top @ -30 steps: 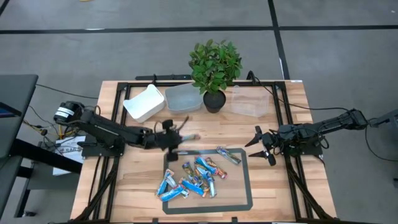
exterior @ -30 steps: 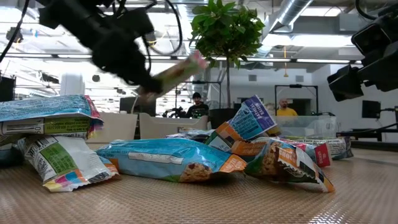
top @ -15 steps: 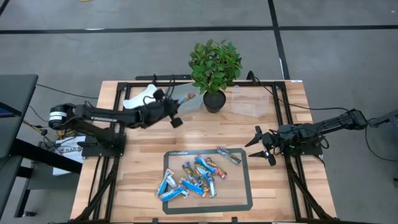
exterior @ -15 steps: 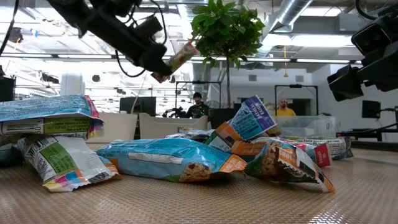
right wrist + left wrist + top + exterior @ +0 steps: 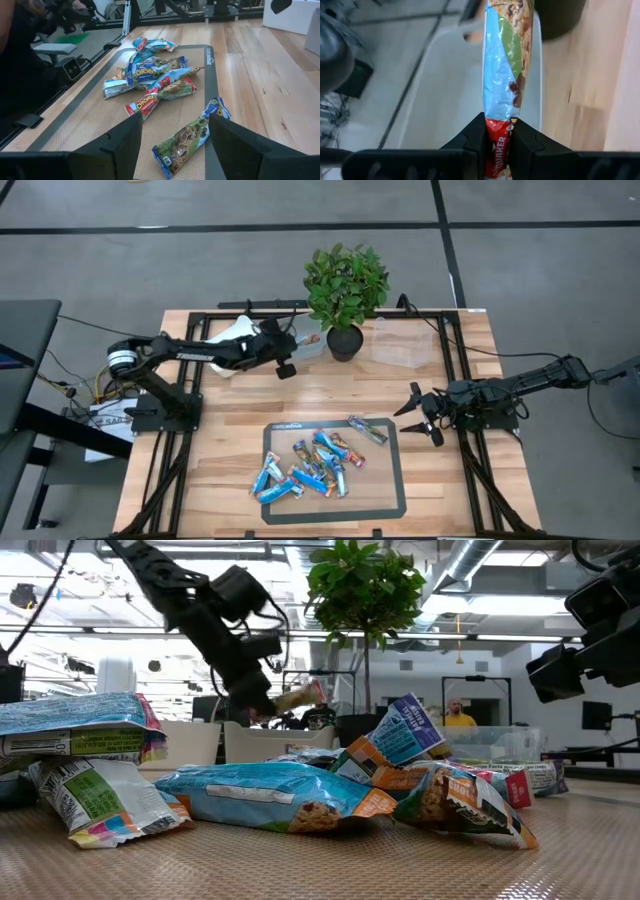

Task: Pick and place Granola Bars by type
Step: Put the red granola bar into the gray bin

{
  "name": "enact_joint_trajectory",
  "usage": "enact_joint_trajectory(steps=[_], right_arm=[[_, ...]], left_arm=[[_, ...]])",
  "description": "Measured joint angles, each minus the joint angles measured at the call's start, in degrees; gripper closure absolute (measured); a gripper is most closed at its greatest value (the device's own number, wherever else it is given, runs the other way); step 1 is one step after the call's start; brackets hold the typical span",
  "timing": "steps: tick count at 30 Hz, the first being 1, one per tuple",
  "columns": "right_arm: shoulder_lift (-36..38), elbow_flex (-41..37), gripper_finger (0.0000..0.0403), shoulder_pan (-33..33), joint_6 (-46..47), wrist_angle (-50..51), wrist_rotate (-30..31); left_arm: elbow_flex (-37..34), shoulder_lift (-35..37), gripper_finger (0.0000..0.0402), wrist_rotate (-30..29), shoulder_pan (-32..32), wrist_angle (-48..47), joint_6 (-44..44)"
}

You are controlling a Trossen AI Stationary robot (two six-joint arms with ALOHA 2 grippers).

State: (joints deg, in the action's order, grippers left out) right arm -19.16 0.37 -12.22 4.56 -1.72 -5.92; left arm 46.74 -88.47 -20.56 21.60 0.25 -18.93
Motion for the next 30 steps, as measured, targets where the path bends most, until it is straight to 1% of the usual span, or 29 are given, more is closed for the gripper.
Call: enact_joint_trajectory(steps=[3,6,8,10,17,20,24,30], right_arm=[[0.0,0.0,0.0182,0.0,0.0,0.0,0.0],[0.0,0.0,0.0182,0.0,0.0,0.0,0.0],[0.0,0.0,0.0182,0.0,0.0,0.0,0.0],[0.0,0.0,0.0182,0.0,0.0,0.0,0.0],[0.0,0.0,0.0182,0.0,0.0,0.0,0.0],[0.0,0.0,0.0182,0.0,0.0,0.0,0.0],[0.0,0.0,0.0182,0.0,0.0,0.0,0.0],[0.0,0.0,0.0182,0.0,0.0,0.0,0.0]], left_arm=[[3.1,-2.2,0.0354,-0.1,0.8,-5.5,0.2],[5.4,-2.7,0.0352,-1.1,1.2,-8.3,0.2],[6.2,-2.7,0.0343,-2.2,1.3,-9.8,-0.2],[6.4,-2.7,0.0326,-3.2,1.3,-10.7,-0.2],[6.4,-2.7,0.0242,-3.3,1.3,-10.8,1.4],[6.4,-2.7,0.0214,-3.3,1.3,-9.8,1.9],[6.4,-2.6,0.0190,-3.6,1.4,-9.1,3.8],[6.4,-1.9,0.0168,-5.4,2.6,-8.4,6.2]])
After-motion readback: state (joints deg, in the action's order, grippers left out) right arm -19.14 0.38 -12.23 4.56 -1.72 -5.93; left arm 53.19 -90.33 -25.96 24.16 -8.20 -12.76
